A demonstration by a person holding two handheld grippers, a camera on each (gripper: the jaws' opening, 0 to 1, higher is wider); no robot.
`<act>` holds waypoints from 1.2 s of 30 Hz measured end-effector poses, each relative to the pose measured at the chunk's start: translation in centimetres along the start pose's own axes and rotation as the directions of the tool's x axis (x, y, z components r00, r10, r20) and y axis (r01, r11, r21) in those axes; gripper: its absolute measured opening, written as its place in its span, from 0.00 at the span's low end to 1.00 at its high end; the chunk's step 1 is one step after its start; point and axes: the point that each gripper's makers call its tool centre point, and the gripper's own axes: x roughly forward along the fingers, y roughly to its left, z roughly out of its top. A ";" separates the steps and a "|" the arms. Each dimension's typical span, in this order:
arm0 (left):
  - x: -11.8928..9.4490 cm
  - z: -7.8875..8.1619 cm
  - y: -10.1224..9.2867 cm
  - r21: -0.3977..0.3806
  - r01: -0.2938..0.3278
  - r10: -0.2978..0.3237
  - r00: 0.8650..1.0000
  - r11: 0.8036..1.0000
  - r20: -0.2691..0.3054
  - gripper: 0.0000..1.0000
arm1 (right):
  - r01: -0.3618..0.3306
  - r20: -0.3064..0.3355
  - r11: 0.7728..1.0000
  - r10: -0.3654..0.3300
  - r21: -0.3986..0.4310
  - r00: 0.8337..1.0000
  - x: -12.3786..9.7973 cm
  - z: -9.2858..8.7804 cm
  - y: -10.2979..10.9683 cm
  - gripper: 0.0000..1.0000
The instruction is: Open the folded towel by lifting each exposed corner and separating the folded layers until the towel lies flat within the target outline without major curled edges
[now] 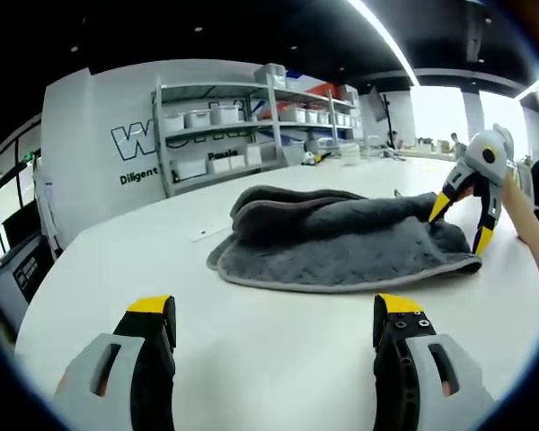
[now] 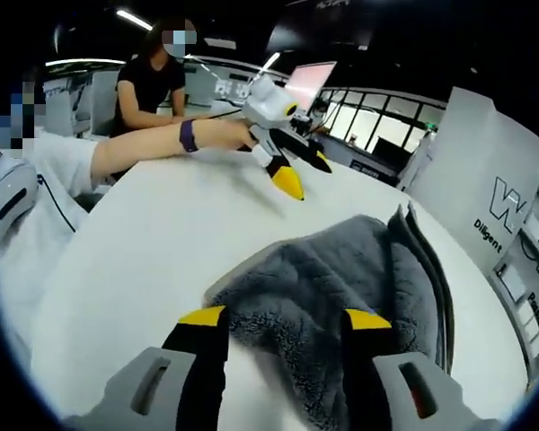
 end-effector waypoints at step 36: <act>0.1 0.1 0.3 -0.005 -0.002 0.002 1.000 1.000 0.002 0.90 | -0.092 0.095 0.992 0.100 -0.081 0.990 0.7 2.0 2.1 0.06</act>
